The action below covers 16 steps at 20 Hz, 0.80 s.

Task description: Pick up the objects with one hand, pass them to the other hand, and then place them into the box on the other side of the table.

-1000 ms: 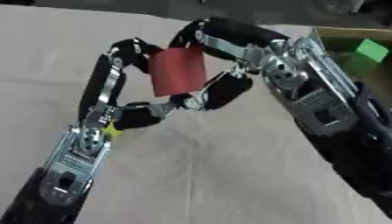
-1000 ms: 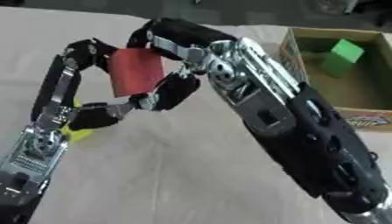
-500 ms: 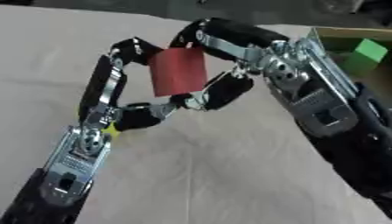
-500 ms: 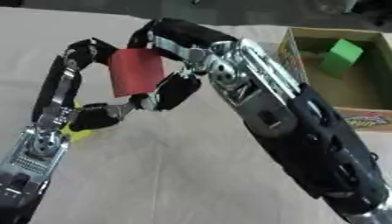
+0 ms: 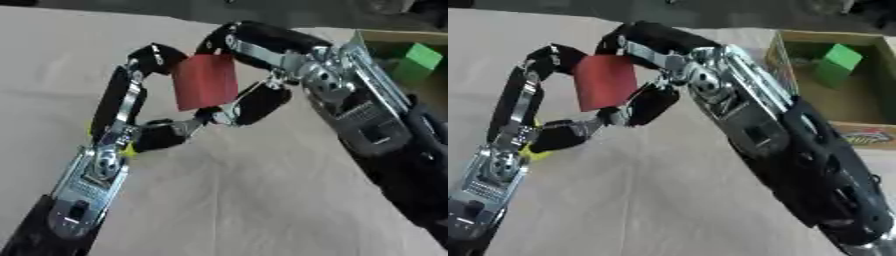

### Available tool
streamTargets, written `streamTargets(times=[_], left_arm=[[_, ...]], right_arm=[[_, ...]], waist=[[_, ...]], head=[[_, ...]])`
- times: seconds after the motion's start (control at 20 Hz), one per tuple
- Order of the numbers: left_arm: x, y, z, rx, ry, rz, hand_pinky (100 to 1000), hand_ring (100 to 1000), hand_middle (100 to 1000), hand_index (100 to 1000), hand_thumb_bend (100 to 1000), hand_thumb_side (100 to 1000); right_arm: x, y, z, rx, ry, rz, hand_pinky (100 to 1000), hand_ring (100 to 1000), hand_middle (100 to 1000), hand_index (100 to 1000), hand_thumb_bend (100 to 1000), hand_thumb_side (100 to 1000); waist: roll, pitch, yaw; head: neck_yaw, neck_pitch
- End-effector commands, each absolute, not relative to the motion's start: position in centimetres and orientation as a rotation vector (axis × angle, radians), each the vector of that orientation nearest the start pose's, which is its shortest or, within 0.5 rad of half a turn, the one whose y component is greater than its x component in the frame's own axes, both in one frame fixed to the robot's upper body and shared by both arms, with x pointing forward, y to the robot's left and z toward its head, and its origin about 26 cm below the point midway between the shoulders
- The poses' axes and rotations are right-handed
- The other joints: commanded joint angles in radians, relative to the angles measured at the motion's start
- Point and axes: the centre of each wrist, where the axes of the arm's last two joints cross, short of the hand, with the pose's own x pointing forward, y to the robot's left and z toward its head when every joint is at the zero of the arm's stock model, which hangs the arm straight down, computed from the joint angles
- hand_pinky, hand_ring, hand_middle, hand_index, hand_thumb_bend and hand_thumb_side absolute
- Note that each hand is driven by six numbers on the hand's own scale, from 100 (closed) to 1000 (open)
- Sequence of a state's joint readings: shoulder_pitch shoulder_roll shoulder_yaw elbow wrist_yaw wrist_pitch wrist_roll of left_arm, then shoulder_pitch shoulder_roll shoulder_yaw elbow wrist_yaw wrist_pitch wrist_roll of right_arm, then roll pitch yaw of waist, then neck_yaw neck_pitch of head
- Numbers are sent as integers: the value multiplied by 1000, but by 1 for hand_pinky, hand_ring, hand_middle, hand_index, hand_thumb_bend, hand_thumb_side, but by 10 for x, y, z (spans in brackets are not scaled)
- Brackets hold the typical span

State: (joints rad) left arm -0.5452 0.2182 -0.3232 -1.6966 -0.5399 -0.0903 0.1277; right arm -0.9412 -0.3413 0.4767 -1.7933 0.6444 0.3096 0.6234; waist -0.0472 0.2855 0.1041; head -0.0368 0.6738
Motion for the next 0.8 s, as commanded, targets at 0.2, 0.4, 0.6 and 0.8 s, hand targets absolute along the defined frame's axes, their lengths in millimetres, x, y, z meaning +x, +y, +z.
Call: streamTargets(times=[0.2, 0.4, 0.6, 0.8], left_arm=[[352, 151, 173, 472, -2305, -843, 665, 641, 662, 833, 424, 100], [353, 152, 171, 465, -2283, -854, 665, 644, 666, 839, 363, 100], [355, 158, 167, 492, -2251, -821, 663, 636, 658, 839, 396, 100], [354, 176, 163, 553, -2220, -774, 656, 626, 645, 832, 399, 100]], right_arm=[[322, -99, 315, -582, -1872, 1663, 828, 698, 498, 585, 219, 162], [321, -100, 316, -578, -1873, 1662, 826, 696, 496, 583, 221, 159], [320, -103, 319, -580, -1878, 1658, 826, 697, 497, 585, 217, 160], [311, -123, 332, -601, -1928, 1578, 831, 702, 503, 597, 218, 149]], waist=[[4, -14, -2], [4, -13, -5], [5, -13, -8], [8, -16, -13]], head=[[2, -7], [3, -7], [0, -9], [-14, -9]])
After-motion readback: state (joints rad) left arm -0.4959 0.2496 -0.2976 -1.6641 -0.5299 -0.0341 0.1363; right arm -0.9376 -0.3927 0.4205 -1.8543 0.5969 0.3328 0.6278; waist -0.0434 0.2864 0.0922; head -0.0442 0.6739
